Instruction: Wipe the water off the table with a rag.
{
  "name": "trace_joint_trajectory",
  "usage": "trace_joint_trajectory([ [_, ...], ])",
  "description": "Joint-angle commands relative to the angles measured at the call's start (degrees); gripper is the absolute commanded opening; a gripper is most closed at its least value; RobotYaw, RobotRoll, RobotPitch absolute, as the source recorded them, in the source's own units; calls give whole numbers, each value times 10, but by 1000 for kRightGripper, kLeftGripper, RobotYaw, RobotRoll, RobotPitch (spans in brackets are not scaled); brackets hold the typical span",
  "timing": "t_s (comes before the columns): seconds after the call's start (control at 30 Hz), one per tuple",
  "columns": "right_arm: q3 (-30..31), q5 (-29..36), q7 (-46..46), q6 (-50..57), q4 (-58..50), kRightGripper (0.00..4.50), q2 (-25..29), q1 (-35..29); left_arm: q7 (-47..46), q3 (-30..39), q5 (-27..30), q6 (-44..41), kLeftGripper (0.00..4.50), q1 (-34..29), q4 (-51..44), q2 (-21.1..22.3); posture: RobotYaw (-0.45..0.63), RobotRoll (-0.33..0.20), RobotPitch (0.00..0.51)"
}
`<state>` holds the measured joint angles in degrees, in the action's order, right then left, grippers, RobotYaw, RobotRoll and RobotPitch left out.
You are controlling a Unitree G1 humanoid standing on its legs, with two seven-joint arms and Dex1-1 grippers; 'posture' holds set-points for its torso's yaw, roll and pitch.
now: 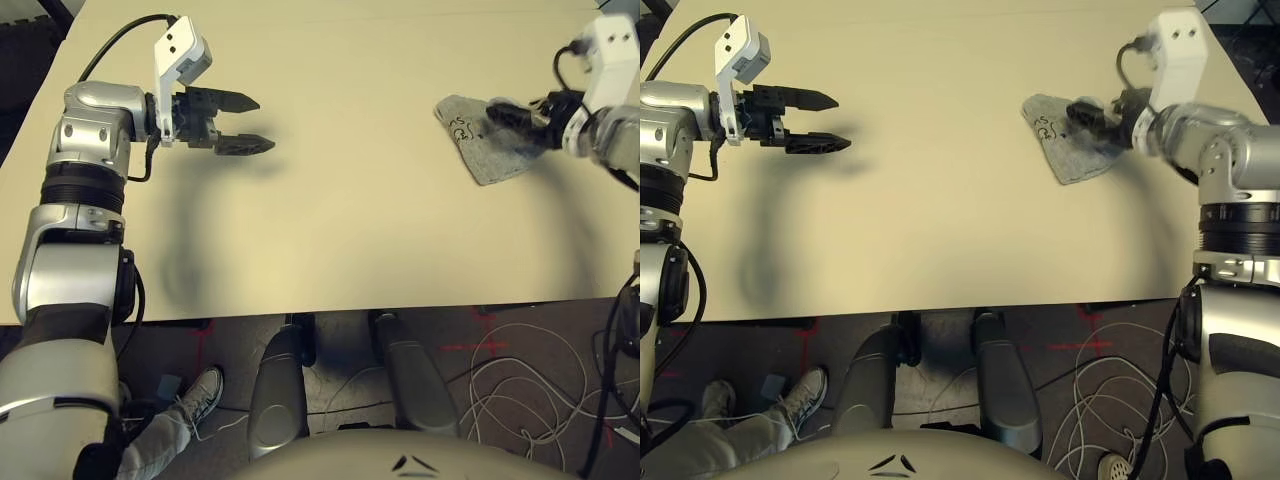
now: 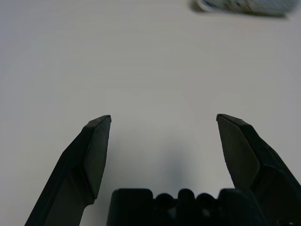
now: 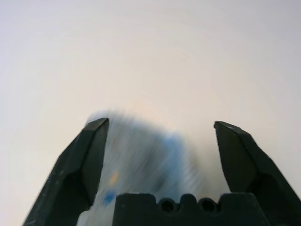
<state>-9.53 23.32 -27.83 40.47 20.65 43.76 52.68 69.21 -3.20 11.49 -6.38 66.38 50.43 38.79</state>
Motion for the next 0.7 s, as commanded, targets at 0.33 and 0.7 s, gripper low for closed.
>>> trace_joint_trajectory([
  [0.33, -33, -86, -58, -447, 377, 4474, -23, 36, -381, 153, -2, 182, 4500, -37, 100, -69, -148, 0, 284],
  [0.7, -48, -104, -127, -496, 522, 4474, -28, 91, -574, 181, -27, 261, 4500, -95, 156, -85, -170, 0, 287],
])
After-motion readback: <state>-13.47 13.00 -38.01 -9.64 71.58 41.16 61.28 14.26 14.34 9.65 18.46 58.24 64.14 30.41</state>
